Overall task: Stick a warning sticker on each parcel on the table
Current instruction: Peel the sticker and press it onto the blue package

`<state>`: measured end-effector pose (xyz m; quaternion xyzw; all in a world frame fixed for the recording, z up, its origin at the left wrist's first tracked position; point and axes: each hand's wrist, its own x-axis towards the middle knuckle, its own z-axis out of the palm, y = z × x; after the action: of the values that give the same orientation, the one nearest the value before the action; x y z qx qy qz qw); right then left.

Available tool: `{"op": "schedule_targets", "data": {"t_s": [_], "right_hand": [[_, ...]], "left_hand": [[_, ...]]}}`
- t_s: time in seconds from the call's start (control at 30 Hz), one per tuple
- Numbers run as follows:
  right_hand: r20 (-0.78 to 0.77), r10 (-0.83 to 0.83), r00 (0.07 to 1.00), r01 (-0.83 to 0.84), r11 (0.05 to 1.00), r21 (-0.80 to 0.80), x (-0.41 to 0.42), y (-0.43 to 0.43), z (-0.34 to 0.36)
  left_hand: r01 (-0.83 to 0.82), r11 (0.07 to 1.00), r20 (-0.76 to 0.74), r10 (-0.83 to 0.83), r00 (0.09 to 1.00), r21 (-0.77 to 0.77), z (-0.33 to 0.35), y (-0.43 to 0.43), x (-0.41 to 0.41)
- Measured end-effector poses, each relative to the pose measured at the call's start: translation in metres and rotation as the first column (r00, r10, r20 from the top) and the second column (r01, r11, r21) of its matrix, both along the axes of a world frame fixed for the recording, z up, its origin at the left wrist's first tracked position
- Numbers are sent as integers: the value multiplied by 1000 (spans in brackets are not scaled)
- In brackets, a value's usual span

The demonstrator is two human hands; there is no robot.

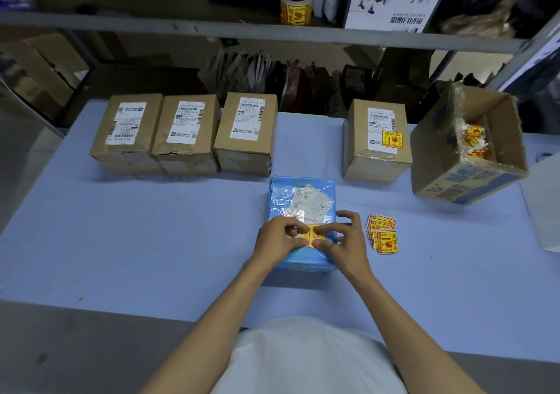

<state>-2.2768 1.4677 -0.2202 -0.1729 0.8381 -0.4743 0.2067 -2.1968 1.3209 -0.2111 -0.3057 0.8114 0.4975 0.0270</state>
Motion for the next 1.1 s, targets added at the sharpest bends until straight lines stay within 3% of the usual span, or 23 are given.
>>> {"op": "schedule_targets", "data": {"t_s": [0.17, 0.3, 0.47, 0.57, 0.7, 0.8, 0.93, 1.1], "right_hand": [[-6, -122, 993, 122, 991, 59, -4, -6, 5], [-96, -74, 993, 89, 982, 167, 1, -12, 6], [-133, -119, 984, 137, 982, 129, -1, -14, 2], [-137, -112, 984, 132, 980, 151, -2, -14, 3], [-263, -109, 959, 133, 988, 76, 4, -21, 16], [-251, -45, 967, 24, 996, -86, 10, -38, 44], [-291, 100, 951, -150, 976, -155, 17, -56, 65], [-311, 94, 946, -148, 977, -153, 14, -61, 67]], "left_hand": [[-102, 994, -9, 102, 995, 34, -3, 1, -3], [-112, 994, -4, 112, 994, -5, -3, 3, -4], [-71, 995, 17, 70, 997, 62, -4, -4, -5], [-128, 984, 14, 127, 992, 128, 0, -4, -6], [-202, 819, -31, 259, 965, 537, 14, -15, -13], [-205, 652, -32, 331, 943, 730, 26, -21, -13], [-97, 568, -146, 366, 919, 817, 32, -19, -11], [-98, 565, -171, 403, 899, 819, 48, -20, -17]]}}
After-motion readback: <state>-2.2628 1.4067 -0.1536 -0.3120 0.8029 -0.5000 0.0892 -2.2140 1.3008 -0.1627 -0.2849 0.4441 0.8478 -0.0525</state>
